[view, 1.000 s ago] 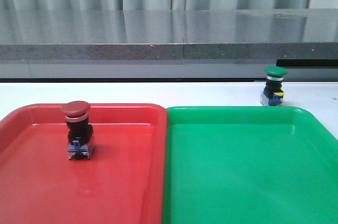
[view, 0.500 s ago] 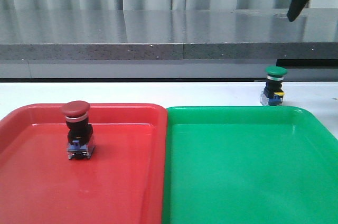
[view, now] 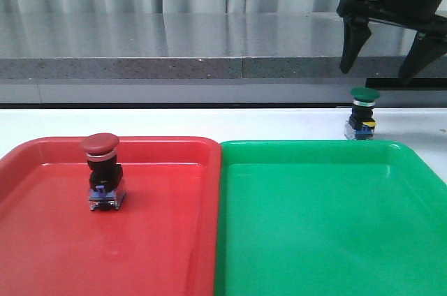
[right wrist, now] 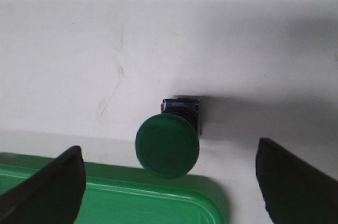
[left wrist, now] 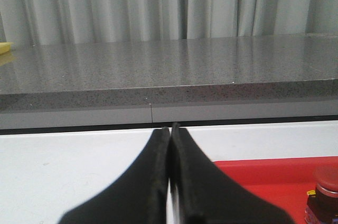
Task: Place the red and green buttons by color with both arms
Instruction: 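Lower the right gripper over the green-capped button and close on it, then lift the green-capped button with the right gripper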
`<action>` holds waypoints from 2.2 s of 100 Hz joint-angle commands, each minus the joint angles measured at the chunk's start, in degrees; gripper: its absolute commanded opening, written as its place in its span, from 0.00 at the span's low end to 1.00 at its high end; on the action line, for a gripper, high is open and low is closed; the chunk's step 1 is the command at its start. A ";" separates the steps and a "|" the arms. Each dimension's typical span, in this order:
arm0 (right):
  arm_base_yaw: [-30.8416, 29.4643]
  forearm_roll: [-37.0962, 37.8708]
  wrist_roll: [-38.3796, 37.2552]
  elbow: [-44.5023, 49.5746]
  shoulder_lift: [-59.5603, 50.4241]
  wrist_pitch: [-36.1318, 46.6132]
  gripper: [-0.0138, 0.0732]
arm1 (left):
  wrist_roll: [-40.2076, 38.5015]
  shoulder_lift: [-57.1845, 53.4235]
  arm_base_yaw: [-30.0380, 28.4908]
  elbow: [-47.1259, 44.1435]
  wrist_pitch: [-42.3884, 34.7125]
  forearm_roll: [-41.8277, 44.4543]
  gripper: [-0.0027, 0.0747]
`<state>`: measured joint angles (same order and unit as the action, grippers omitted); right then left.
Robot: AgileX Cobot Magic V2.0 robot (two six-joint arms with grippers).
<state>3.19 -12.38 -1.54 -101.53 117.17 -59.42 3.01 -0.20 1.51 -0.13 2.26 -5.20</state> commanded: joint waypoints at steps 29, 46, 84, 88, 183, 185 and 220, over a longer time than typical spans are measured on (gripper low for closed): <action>0.52 -0.28 0.21 -1.93 1.59 0.13 0.90 | -0.40 -1.90 0.01 -0.63 -4.94 -0.63 0.01; 0.52 -0.28 0.21 -1.93 1.59 0.49 0.83 | -0.40 -1.90 0.01 -0.63 -4.94 -0.63 0.01; 0.52 -0.38 0.21 -3.19 1.24 0.33 0.40 | -0.40 -1.90 0.01 -0.63 -4.94 -0.63 0.01; 0.52 -0.44 0.21 -4.38 1.18 -1.03 0.40 | -0.40 -1.90 0.01 -0.63 -4.94 -0.63 0.01; 7.04 -1.30 -6.99 0.57 -18.12 -11.54 0.40 | -0.40 -1.90 0.01 -0.63 -4.94 -0.63 0.01; 7.43 -1.30 -7.27 1.99 -18.92 -10.79 0.40 | -0.40 -1.90 0.01 -0.63 -4.94 -0.63 0.01; 14.83 -1.34 -9.84 25.51 -31.13 2.28 0.40 | -0.40 -1.90 0.01 -0.63 -4.94 -0.63 0.01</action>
<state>16.72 -12.60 -11.18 -78.83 90.38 -61.65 3.01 -0.20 1.51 -0.13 2.26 -5.20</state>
